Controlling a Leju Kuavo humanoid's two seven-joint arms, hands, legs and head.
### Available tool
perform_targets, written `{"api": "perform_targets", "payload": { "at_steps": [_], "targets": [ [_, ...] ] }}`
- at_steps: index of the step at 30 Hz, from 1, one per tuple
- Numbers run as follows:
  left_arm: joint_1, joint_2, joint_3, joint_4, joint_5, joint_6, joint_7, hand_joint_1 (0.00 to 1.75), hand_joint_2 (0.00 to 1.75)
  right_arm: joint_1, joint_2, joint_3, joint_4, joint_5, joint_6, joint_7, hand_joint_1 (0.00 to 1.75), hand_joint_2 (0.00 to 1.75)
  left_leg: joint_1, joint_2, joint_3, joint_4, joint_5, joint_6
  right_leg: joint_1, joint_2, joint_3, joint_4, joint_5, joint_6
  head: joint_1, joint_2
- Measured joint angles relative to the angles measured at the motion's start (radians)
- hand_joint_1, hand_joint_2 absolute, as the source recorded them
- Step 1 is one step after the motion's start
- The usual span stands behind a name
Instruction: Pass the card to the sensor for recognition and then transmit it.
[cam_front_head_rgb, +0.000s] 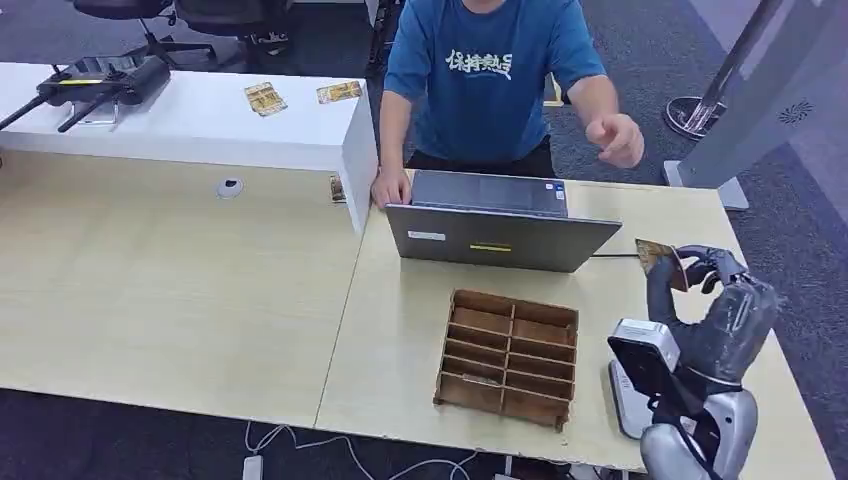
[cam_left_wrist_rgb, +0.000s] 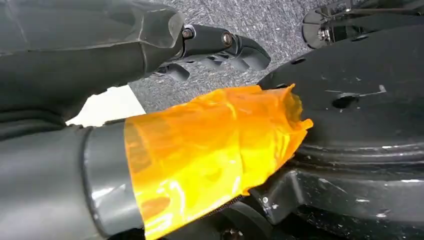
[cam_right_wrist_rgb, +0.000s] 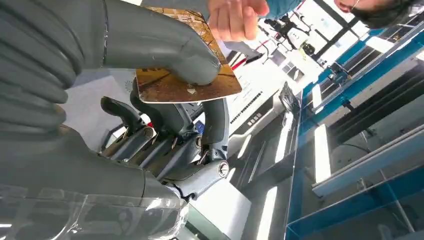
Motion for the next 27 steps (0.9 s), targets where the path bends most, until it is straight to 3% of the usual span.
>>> {"api": "perform_targets", "payload": {
  "at_steps": [12, 20, 23, 27],
  "targets": [
    [0.002, 0.013, -0.007, 0.0, -0.015, -0.008, 0.0, 0.0, 0.0, -0.03, 0.001, -0.007, 0.038, -0.014, 0.002, 0.007, 1.75, 1.75, 0.0, 0.0, 0.0, 0.0, 0.0, 0.0, 0.0, 0.0, 0.0, 0.0, 0.0, 0.0, 0.0, 0.0],
    [-0.002, 0.053, -0.026, 0.0, -0.067, -0.03, 0.001, 0.0, 0.0, -0.249, 0.028, -0.003, 0.195, 0.013, 0.051, 0.06, 1.75, 1.75, 0.0, 0.0, 0.0, 0.0, 0.003, -0.001, 0.0, 0.0, 0.0, 0.001, 0.002, 0.0, 0.0, 0.0],
    [-0.012, 0.07, -0.043, 0.0, -0.109, -0.041, 0.003, 0.0, 0.0, -0.368, 0.061, 0.03, 0.296, 0.125, 0.076, 0.138, 1.75, 1.75, 0.0, 0.001, 0.0, 0.0, 0.003, -0.002, 0.0, 0.002, -0.001, 0.002, 0.003, -0.002, 0.0, 0.0],
    [-0.029, 0.088, -0.049, 0.0, -0.136, -0.05, 0.011, 0.0, 0.0, -0.507, 0.109, 0.074, 0.436, 0.198, 0.072, 0.182, 1.75, 1.75, 0.001, -0.001, -0.001, 0.0, 0.005, -0.002, 0.001, 0.0, -0.002, 0.002, 0.004, -0.002, 0.0, 0.0]
  ]
}}
